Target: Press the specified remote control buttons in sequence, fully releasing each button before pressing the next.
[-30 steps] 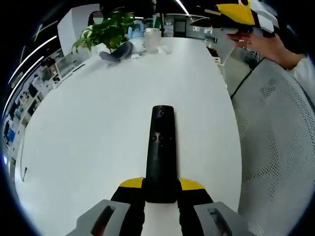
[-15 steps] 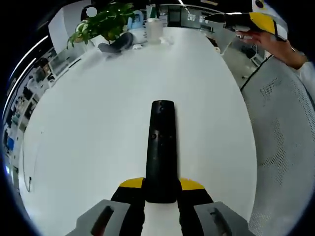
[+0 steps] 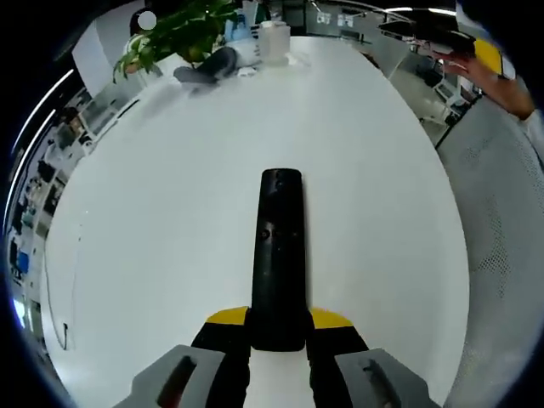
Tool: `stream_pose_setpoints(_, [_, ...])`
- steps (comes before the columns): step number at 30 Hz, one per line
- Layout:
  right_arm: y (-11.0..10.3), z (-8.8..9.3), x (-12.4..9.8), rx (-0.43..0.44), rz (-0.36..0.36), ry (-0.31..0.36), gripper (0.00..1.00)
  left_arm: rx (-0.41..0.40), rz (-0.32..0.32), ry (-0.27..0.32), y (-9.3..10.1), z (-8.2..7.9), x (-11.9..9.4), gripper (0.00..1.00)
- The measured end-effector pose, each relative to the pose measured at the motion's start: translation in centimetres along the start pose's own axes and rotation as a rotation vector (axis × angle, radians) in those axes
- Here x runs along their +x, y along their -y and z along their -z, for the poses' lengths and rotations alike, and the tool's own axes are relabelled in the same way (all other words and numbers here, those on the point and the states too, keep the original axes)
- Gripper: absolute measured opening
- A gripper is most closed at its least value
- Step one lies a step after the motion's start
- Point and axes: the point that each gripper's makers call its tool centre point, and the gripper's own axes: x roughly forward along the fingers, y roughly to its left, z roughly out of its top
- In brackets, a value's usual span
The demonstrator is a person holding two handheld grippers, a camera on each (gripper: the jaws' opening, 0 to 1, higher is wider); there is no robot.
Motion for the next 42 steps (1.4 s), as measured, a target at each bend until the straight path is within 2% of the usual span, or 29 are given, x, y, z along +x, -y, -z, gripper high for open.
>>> stream_pose_setpoints(22, [0.2,0.9,0.4,-0.006,0.009,-0.046,0.9,0.014,-0.031,-0.029,-6.0,-0.7,0.9,0.24])
stream_pose_setpoints(35, [0.5,1.2,0.5,-0.004,0.023,-0.062,0.89,0.009,-0.005,-0.047,-9.0,-1.0,1.4,0.24])
stream_pose_setpoints(42, [0.7,1.1,0.5,-0.001,0.038,-0.058,0.88,0.02,0.035,-0.044,-9.4,-1.1,1.5,0.25])
